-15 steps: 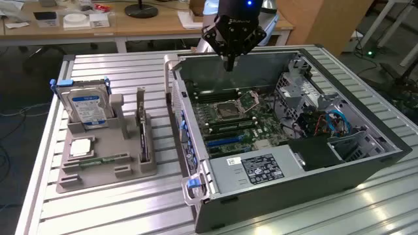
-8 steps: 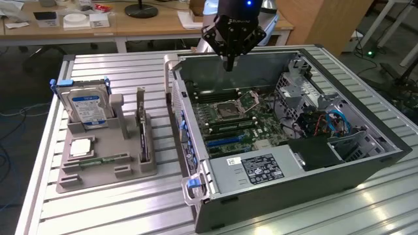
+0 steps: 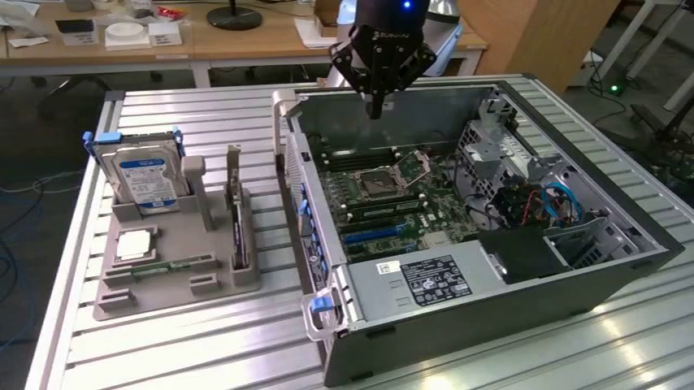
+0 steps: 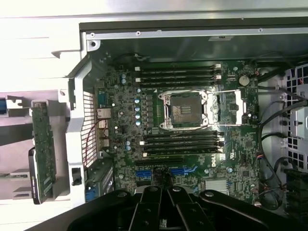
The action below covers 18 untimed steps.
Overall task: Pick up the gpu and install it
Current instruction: 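Reach for the gpu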
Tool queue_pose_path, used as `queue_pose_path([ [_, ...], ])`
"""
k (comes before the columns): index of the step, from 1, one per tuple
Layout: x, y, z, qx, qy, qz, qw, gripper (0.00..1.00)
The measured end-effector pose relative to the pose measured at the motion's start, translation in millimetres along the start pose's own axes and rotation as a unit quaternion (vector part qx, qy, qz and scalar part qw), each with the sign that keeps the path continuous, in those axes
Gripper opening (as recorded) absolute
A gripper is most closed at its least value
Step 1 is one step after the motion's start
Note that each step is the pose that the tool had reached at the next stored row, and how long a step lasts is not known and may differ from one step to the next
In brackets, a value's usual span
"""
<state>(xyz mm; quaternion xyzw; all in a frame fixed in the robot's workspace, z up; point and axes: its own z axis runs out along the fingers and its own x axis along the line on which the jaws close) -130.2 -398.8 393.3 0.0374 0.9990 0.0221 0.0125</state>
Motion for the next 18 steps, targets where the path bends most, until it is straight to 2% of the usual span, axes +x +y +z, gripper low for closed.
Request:
queue_pose_path([
  [18, 21.8, -1.6, -0.6, 0.0000, 0.0000, 0.000, 1.0000, 0.11],
])
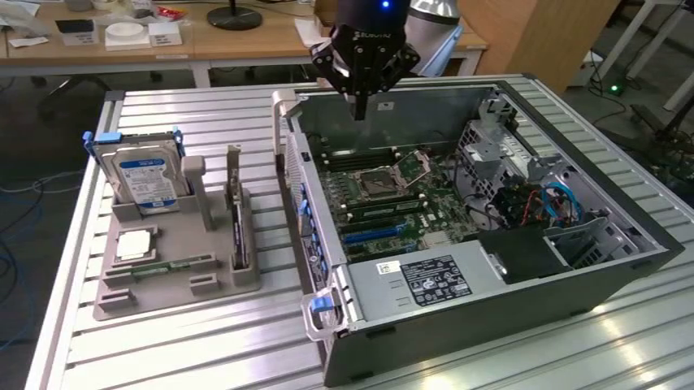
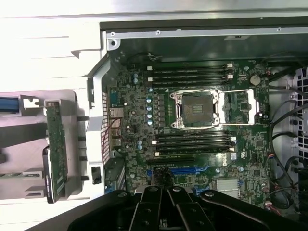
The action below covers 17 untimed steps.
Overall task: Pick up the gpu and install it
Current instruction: 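Reach for the gpu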
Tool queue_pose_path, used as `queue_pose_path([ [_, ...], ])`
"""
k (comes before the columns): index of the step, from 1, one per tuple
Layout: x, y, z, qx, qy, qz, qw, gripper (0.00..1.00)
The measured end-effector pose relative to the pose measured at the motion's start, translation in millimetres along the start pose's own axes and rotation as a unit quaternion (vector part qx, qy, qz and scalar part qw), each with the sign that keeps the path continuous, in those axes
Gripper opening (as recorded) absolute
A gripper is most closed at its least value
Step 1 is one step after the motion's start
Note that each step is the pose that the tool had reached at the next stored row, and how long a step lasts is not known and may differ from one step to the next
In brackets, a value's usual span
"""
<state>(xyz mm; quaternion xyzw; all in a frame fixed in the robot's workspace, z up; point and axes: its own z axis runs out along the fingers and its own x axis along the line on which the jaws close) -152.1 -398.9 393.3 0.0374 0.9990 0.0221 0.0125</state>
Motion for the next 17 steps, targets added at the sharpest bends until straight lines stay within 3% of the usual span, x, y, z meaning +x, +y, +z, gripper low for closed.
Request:
queue_pose_path([
  [17, 17.0, -1.3, -0.4, 0.0000, 0.0000, 0.000, 1.0000, 0.11],
])
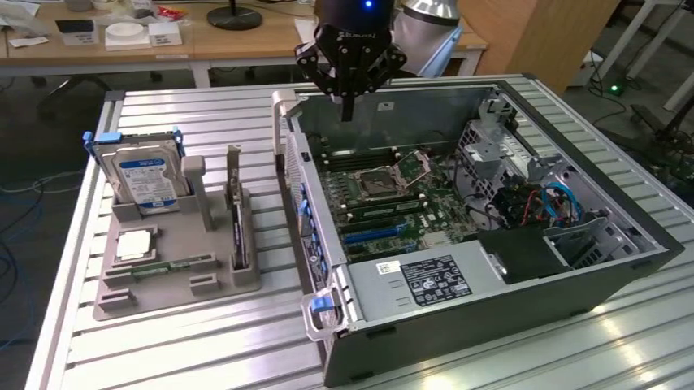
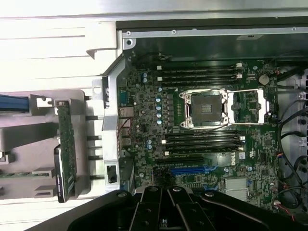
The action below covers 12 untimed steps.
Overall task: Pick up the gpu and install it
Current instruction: 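Reach for the gpu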
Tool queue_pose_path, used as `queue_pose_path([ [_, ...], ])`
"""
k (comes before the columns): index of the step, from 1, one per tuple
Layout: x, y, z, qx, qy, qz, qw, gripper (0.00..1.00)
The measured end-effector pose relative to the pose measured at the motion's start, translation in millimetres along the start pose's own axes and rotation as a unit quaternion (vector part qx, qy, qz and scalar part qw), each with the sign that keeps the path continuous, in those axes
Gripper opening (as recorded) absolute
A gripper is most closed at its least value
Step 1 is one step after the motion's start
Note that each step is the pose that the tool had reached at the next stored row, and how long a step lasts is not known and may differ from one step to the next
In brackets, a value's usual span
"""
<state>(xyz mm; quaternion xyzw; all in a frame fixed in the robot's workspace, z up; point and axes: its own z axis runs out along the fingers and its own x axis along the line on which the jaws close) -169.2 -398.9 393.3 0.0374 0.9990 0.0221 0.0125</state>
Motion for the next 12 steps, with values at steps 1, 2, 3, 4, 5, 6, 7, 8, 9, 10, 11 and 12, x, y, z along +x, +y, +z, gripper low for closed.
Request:
queue_pose_path([
  [1, 1.0, -0.1, 0.0, 0.0000, 0.0000, 0.000, 1.0000, 0.11],
  [2, 2.0, -0.1, -0.1, 0.0000, 0.0000, 0.000, 1.0000, 0.11],
  [3, 3.0, -0.2, -0.1, 0.0000, 0.0000, 0.000, 1.0000, 0.11],
  [4, 4.0, -0.3, -0.1, 0.0000, 0.0000, 0.000, 1.0000, 0.11],
  [5, 5.0, -0.4, -0.1, 0.0000, 0.0000, 0.000, 1.0000, 0.11],
  [6, 6.1, -0.4, -0.2, 0.0000, 0.0000, 0.000, 1.0000, 0.11],
  [7, 7.2, -0.5, -0.2, 0.0000, 0.0000, 0.000, 1.0000, 0.11],
  [8, 8.2, -0.6, -0.2, 0.0000, 0.0000, 0.000, 1.0000, 0.11],
  [9, 9.2, -0.7, -0.2, 0.0000, 0.0000, 0.000, 1.0000, 0.11],
  [10, 10.2, -0.8, -0.3, 0.0000, 0.0000, 0.000, 1.0000, 0.11],
  [11, 11.2, -0.8, -0.3, 0.0000, 0.0000, 0.000, 1.0000, 0.11],
  [12, 12.2, -0.9, -0.3, 0.0000, 0.0000, 0.000, 1.0000, 0.11],
])
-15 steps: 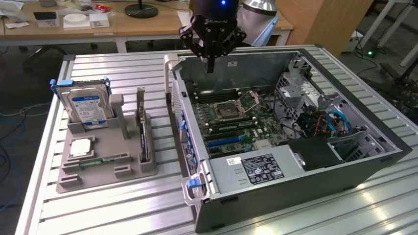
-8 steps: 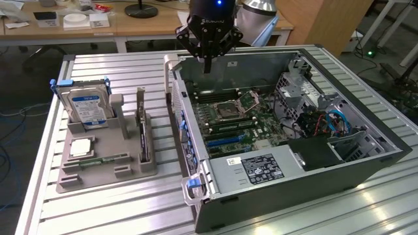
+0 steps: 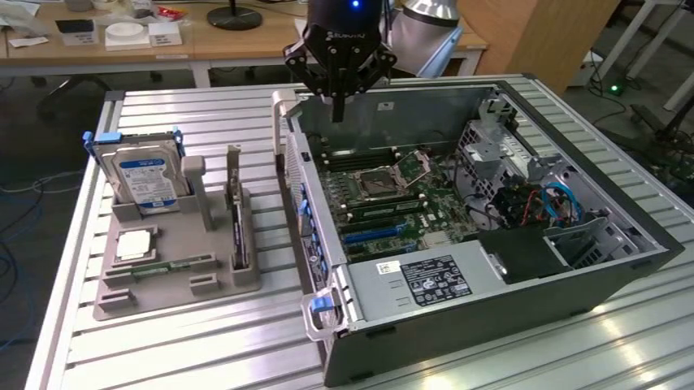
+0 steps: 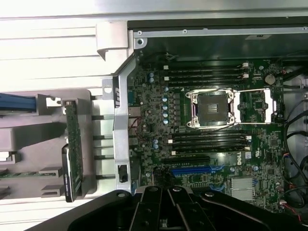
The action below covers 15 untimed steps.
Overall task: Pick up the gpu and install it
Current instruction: 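Reach for the gpu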
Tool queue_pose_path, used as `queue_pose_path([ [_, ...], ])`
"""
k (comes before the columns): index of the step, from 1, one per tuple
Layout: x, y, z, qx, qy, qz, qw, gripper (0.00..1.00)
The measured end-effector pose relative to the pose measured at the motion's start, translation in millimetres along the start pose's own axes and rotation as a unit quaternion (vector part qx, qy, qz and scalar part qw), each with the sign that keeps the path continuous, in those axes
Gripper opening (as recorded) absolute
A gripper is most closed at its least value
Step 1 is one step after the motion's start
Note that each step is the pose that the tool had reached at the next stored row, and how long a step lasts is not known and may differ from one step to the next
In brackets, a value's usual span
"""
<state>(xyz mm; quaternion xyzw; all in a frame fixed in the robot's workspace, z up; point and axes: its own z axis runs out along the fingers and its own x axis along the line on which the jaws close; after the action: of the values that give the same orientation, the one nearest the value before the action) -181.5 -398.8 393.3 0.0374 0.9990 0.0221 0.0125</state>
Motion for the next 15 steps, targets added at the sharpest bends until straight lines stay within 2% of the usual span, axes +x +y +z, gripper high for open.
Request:
queue_pose_path([
  [15, 14.1, -1.0, -0.4, 0.0000, 0.0000, 0.000, 1.0000, 0.11],
])
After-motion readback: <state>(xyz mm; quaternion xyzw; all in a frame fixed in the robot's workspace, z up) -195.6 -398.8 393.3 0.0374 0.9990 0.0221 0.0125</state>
